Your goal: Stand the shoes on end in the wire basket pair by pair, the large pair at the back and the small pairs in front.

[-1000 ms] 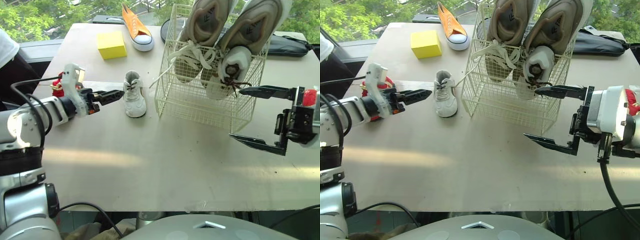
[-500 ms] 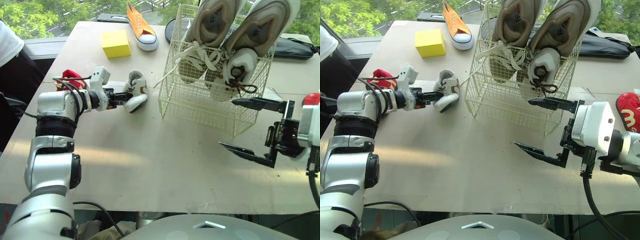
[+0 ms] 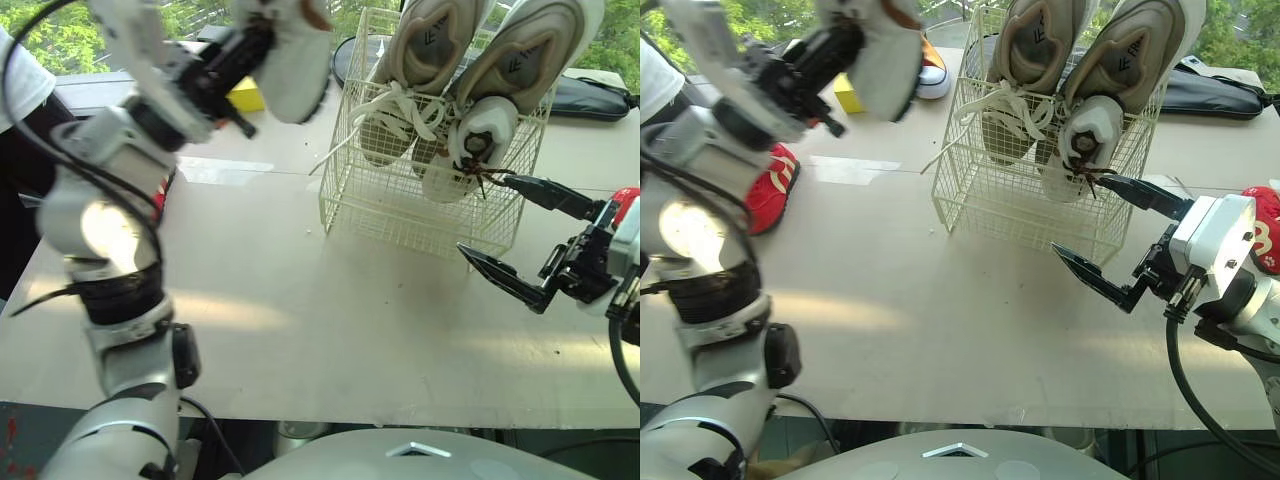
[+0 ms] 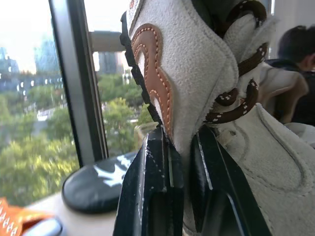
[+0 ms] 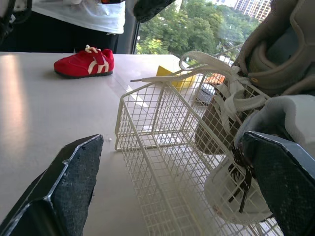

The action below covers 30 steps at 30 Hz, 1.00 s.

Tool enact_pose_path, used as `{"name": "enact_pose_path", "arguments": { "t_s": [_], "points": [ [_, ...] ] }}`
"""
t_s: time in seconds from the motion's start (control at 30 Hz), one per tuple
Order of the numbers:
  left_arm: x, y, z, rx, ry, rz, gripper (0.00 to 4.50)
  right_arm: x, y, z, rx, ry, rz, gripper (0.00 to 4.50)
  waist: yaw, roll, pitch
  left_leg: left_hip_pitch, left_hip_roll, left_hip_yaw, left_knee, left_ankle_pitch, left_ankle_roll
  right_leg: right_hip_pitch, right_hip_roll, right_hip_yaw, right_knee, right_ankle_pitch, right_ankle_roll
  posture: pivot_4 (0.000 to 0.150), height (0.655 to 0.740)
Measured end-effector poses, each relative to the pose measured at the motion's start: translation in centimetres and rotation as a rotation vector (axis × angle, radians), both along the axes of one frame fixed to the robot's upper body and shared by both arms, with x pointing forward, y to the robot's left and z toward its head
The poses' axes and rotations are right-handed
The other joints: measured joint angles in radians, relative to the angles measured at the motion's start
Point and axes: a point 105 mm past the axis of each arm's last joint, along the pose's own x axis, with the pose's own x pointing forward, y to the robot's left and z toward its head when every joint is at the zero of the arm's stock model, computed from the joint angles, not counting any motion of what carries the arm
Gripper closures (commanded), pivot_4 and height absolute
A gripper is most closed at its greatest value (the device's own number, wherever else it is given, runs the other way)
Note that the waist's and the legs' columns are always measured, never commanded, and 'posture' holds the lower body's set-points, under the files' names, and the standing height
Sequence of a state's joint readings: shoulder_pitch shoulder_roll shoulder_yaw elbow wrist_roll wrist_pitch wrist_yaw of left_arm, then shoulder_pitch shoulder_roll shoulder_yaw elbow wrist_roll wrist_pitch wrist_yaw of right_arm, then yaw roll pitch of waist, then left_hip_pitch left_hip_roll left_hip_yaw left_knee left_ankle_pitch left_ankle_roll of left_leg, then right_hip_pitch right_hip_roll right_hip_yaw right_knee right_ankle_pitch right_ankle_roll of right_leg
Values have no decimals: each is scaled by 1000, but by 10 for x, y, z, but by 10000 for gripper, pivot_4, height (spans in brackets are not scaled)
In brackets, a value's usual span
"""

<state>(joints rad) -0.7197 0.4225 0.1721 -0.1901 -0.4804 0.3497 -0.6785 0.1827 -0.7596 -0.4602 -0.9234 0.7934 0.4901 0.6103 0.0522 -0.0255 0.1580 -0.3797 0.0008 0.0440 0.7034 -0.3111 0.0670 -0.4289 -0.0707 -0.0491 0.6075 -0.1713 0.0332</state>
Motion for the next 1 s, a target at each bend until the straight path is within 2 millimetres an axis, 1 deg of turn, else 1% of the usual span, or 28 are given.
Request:
{"name": "enact_pose_path", "arguments": {
  "t_s": [0.07,0.13,0.2,0.23,0.33,0.47,0.53,0.63,0.73,0.77,0.8,0.87,0.93,1.0],
  "points": [
    [10,-18,-2,7,-90,21,44799,-3,-3,0,-6,0,-25,0,0,0,0,0,0,1,0,0,0,0,2,1,0,0,0,1500,7400],
    [22,-31,-4,11,-198,80,44799,-8,-4,3,-10,-15,-54,0,-7,0,0,1,1,2,0,0,1,0,3,2,0,0,0,1500,7400],
    [30,-38,-12,49,-262,119,44799,-12,-4,6,-9,-26,-71,0,-14,1,0,1,1,3,0,-1,3,0,6,4,0,0,0,1500,7400],
    [33,-39,-16,58,-285,135,44799,-13,-4,5,-13,-23,-78,0,-15,1,-1,2,2,3,0,-2,5,0,8,4,0,0,0,1500,7400],
    [41,-41,-38,121,-352,181,44799,-16,-10,5,-25,-12,-115,0,-12,1,-1,1,2,4,0,-3,7,0,8,3,0,1,1,1500,7400],
    [43,-47,-70,181,-345,181,44799,-20,-12,5,-31,-9,-130,0,-7,-1,-2,1,1,4,1,-4,8,0,6,3,-1,1,1,1500,7400],
    [42,-49,-79,197,-341,173,44799,-21,-12,7,-31,-16,-136,0,-8,-3,-3,1,1,4,1,-4,8,0,6,3,-1,1,2,1500,7400],
    [40,-50,-83,204,-342,164,44799,-21,-12,9,-27,-29,-145,0,-5,-3,-4,1,1,3,1,-4,8,0,6,3,0,1,2,1500,7400],
    [39,-49,-91,215,-307,141,30254,-21,-12,10,-22,-30,-149,0,-3,-2,-5,1,1,3,1,-4,8,0,6,3,-1,1,2,1500,7400],
    [37,-48,-94,216,-292,125,27215,-21,-12,10,-22,-30,-151,0,-1,-1,-5,1,1,3,1,-4,9,1,6,3,-1,1,2,1500,7400],
    [36,-46,-96,211,-272,117,21926,-21,-12,10,-21,-30,-150,0,1,-1,-6,1,1,3,1,-4,9,1,6,3,-1,1,2,1500,7400],
    [32,-41,-103,195,-209,89,13226,-21,-11,11,-20,-35,-148,0,0,0,-6,2,1,4,1,-4,8,1,2,3,0,1,2,1500,7400],
    [26,-35,-108,188,-147,64,4293,-20,-11,12,-18,-39,-146,0,-3,0,-7,2,2,3,1,-4,8,0,2,3,0,1,2,1500,7400],
    [15,-27,-116,191,-67,32,4293,-19,-11,12,-2,-29,-148,0,-11,1,-7,2,2,3,1,-3,6,0,3,3,0,0,2,1500,7400]
  ]
}}
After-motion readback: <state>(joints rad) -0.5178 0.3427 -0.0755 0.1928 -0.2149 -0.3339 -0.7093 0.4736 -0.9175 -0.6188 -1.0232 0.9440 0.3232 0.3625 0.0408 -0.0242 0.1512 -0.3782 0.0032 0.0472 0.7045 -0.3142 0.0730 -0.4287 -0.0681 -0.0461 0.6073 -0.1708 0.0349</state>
